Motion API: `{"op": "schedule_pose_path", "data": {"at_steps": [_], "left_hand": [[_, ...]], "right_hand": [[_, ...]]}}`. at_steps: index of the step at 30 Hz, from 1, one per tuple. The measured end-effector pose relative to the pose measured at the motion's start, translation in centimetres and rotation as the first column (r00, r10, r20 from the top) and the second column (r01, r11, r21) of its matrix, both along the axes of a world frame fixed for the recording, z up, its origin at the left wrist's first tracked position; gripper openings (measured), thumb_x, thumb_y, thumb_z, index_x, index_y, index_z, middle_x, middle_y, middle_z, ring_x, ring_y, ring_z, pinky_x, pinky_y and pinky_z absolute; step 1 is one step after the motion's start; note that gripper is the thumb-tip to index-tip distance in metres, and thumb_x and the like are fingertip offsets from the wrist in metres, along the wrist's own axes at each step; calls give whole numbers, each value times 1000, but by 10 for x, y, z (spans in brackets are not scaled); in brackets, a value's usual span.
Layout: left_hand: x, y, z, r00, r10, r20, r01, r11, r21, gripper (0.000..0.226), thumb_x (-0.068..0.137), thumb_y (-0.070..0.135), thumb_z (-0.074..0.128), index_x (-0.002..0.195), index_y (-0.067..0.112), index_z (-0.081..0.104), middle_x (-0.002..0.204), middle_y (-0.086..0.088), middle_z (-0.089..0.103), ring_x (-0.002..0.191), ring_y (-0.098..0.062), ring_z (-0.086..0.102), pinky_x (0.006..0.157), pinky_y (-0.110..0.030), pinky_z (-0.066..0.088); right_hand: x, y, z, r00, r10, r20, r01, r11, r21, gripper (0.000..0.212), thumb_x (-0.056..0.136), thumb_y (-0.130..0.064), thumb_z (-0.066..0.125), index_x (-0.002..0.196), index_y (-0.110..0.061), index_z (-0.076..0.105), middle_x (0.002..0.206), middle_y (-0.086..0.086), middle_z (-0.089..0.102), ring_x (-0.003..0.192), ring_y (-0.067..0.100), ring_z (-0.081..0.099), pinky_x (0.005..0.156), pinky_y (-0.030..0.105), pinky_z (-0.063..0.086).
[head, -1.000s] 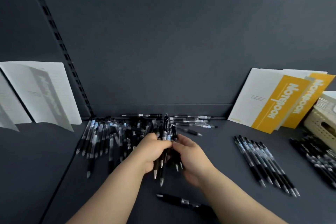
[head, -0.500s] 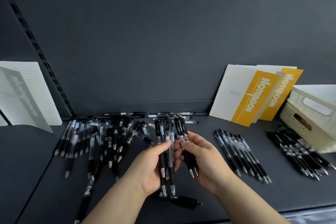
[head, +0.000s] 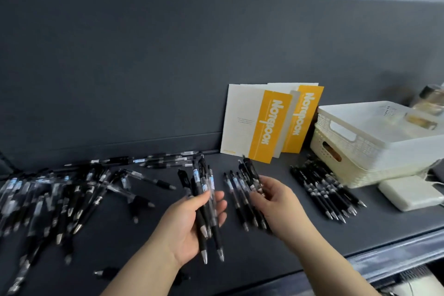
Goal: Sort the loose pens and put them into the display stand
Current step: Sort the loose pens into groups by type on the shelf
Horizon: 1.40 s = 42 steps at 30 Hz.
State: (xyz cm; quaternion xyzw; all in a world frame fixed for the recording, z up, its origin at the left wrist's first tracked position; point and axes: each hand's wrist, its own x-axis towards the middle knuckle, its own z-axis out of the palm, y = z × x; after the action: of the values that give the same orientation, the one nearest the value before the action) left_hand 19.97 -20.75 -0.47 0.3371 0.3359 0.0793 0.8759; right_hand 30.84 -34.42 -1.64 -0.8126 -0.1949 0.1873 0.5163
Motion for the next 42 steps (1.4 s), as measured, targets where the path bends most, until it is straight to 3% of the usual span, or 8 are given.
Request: {"op": "schedule_pose_path", "data": {"at_steps": [3,12,17,20,24,34,38,42], "left_hand": [[19,-17,0,1000,-20,-6,20,1000,8,22,92,5,54,111,-4,61,93,-17,73,73,-24,71,65,-37,58],[70,-65,-9,997,-61,-37,61,998,-2,23,92,4,53,113,-3,61,93,-16,73,75,-23,71,68,-37,56],[84,-83,-14,998,-48,-30,48,999,-4,23,92,3,53,113,-4,61,94,-16,73,78,-25,72,71,-39,55],[87,-90,-16,999,-32,-31,32,999,6,25,91,3,54,114,-3,60,97,-16,73,82,-26,72,71,-39,55],[90,-97,-16,1000,-10,-30,11,999,34,18,89,2,56,104,0,64,94,-17,72,81,-27,71,71,-39,55],[73,-94,-6,998,66,12,-67,981,180,19,89,6,55,99,8,71,98,-18,72,81,-28,68,69,-38,55],[68,-81,-8,979,202,-16,-194,958,211,16,89,1,56,97,7,68,79,-10,71,78,-24,65,69,-37,54],[59,-62,-11,955,285,-81,-253,928,275,11,90,4,57,96,7,65,65,-3,57,58,-14,51,56,-28,49]], "right_hand": [[34,-32,0,987,-110,117,126,982,-144,51,87,-24,62,135,-20,47,118,0,64,90,13,62,76,26,48],[89,-89,-15,838,-19,545,331,811,-482,56,92,-16,48,145,-19,27,130,6,41,113,27,49,75,31,40],[101,-103,-31,778,153,609,336,718,-609,28,89,-15,49,115,-16,61,110,5,52,104,27,47,81,34,44],[100,-105,-29,756,94,648,284,844,-455,21,86,-18,61,105,-12,69,97,6,59,95,30,56,78,35,46],[71,-86,-7,904,150,401,-84,980,-179,13,86,-27,65,99,-26,65,88,-8,60,79,6,57,68,10,40],[60,-48,-12,895,445,19,-445,893,61,20,81,-20,61,99,-29,64,67,0,60,61,10,54,62,32,47],[67,-33,-12,918,369,145,-362,929,-77,8,82,-20,62,83,-28,64,57,-12,60,51,-1,51,53,15,41],[74,-22,-15,873,401,276,-311,895,-319,20,85,-30,61,94,-14,55,66,-2,59,60,11,52,58,25,39]]}}
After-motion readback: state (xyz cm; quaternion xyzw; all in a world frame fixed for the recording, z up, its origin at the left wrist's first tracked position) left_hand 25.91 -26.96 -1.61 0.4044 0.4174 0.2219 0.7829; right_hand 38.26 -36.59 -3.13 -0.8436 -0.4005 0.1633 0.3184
